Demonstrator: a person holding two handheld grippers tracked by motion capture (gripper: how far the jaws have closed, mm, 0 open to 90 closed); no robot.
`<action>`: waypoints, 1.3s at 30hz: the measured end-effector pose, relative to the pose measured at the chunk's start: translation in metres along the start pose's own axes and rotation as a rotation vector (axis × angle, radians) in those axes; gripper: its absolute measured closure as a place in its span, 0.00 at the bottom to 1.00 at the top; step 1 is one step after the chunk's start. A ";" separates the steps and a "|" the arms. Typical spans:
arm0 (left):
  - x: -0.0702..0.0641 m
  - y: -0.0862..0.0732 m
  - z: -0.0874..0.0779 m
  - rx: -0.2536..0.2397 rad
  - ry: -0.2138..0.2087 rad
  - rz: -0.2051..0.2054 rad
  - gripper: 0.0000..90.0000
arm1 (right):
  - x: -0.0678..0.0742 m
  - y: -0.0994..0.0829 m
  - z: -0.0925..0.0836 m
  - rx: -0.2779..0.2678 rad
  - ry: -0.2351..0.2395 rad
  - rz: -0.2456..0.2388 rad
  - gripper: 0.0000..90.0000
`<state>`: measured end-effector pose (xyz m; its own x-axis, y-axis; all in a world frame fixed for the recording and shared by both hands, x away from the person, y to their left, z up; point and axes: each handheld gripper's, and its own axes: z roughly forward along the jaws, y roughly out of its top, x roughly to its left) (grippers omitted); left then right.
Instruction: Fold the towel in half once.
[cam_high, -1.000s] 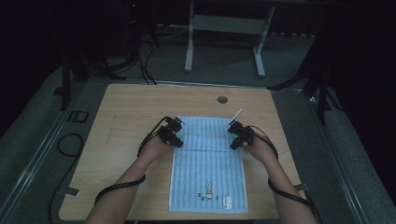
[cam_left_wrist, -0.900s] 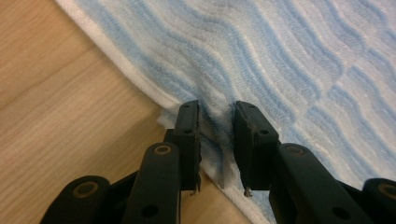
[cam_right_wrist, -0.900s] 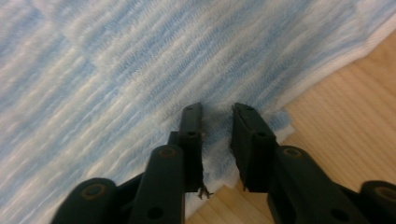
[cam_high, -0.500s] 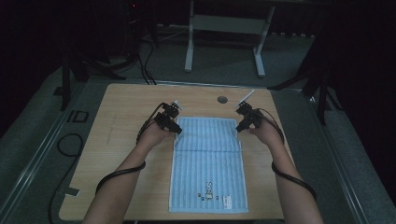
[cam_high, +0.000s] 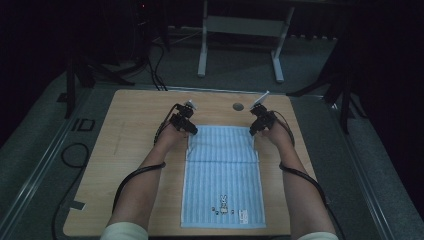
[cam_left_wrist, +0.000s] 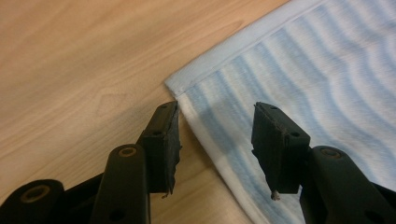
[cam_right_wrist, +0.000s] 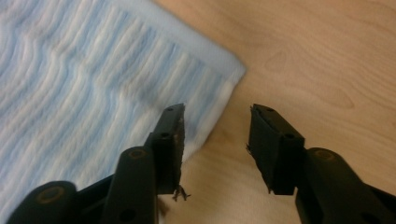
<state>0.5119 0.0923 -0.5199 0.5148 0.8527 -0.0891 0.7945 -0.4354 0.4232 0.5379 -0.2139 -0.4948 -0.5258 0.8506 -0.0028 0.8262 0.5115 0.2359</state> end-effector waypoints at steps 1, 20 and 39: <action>0.005 0.000 0.004 0.003 -0.003 -0.013 0.57 | -0.002 0.004 0.004 -0.008 -0.011 0.015 0.61; -0.005 0.005 0.015 -0.045 0.036 0.001 0.76 | 0.003 0.012 0.027 -0.009 0.001 -0.016 0.86; -0.017 -0.004 -0.071 -0.189 -0.129 0.070 0.97 | 0.017 -0.011 -0.057 -0.163 -0.037 -0.146 0.98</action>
<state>0.4768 0.1002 -0.4560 0.6131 0.7731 -0.1629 0.6872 -0.4201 0.5927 0.5083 -0.2118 -0.4417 -0.6270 0.7745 -0.0836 0.6968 0.6056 0.3843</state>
